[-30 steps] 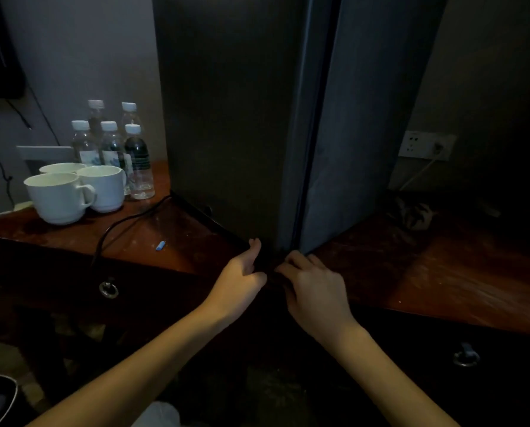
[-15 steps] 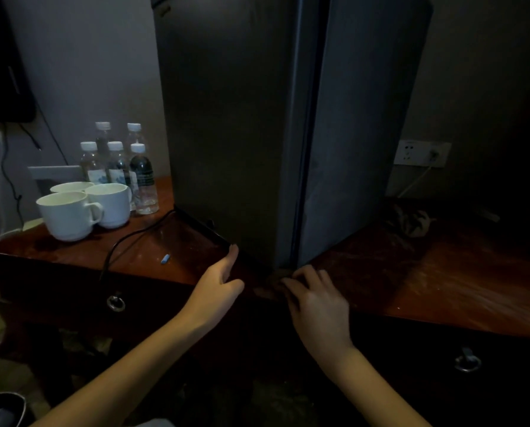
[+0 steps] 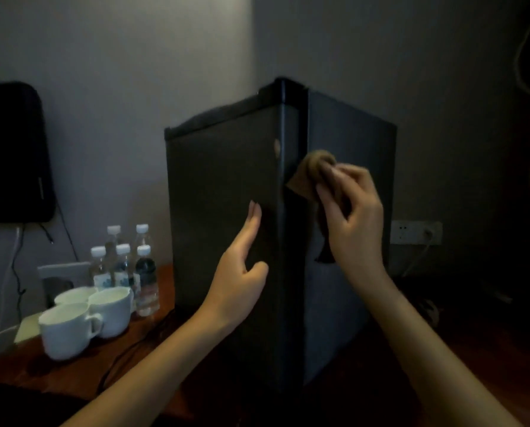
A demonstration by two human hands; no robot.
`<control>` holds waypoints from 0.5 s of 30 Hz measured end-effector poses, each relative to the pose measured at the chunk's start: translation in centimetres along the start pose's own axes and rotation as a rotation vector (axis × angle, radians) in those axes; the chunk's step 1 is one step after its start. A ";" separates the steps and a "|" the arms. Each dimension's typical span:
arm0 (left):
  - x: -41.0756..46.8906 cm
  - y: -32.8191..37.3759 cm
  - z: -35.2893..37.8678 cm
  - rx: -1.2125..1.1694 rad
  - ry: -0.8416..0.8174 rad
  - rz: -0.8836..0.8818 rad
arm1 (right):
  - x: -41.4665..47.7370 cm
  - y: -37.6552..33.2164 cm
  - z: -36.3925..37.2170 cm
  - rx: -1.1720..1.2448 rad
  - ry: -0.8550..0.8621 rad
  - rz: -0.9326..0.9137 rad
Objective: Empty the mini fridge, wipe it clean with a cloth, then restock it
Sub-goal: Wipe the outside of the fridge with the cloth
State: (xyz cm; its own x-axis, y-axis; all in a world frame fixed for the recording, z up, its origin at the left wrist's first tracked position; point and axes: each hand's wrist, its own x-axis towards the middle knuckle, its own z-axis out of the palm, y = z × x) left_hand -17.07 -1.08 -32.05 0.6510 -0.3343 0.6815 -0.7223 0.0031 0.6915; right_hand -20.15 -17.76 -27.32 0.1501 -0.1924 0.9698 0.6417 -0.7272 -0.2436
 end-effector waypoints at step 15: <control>8.0 2.2 -2.5 -0.082 0.031 0.191 | -1.3 -0.2 5.7 -0.157 0.128 -0.041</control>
State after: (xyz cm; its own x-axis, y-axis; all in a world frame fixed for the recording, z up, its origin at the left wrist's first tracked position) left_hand -12.88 -1.43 -24.46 0.5121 -0.2908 0.8082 -0.8127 0.1406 0.5655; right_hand -16.22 -13.63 -28.41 0.0232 -0.2355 0.9716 0.5185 -0.8281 -0.2131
